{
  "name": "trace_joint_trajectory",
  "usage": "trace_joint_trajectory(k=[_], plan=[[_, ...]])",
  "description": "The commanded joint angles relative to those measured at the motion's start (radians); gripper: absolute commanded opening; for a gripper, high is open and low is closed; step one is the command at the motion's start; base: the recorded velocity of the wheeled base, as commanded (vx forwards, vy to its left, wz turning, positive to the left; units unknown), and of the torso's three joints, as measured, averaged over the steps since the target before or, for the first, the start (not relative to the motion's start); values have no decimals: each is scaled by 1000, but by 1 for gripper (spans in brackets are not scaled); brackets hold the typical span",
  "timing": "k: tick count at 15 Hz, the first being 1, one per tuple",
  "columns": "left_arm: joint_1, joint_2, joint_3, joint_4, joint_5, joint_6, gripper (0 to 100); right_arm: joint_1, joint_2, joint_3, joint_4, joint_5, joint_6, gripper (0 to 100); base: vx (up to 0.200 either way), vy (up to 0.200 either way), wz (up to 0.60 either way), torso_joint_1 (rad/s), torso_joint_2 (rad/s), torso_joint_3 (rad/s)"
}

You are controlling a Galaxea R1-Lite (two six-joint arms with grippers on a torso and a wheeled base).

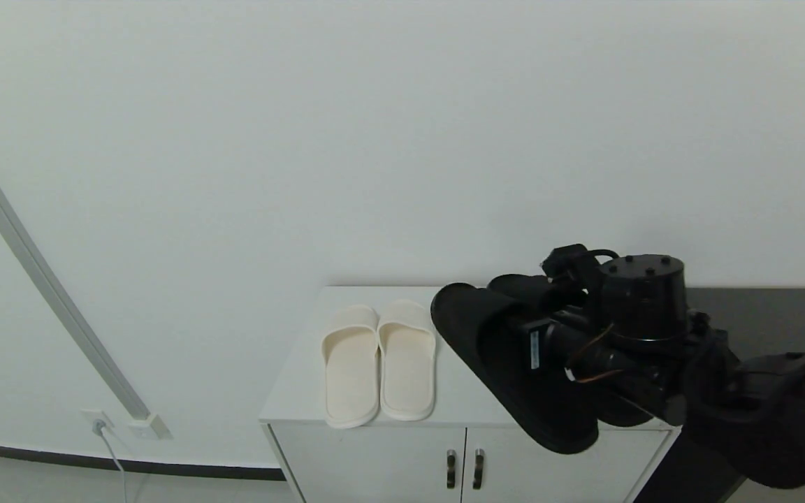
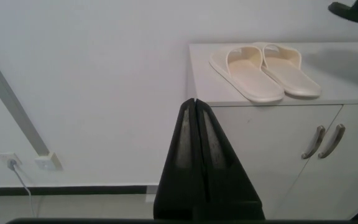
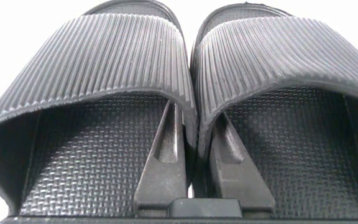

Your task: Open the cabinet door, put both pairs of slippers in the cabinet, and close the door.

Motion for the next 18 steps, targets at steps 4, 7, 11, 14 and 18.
trace_joint_trajectory(k=[4,7,11,14,18], plan=[[1,1,0,0,0,1,0,22,-182,161,-9,220,-131,0,0,0,0,0,0,0],[1,1,0,0,0,1,0,22,-186,171,-9,280,-214,0,0,0,0,0,0,0],[1,1,0,0,0,0,0,27,-199,172,-7,320,-263,0,0,0,0,0,0,0],[1,1,0,0,0,0,0,27,-195,177,-4,320,-261,0,-67,0,0,2,2,1],[1,1,0,0,0,0,0,27,-194,198,-7,320,-260,0,-200,0,0,1,2,5]])
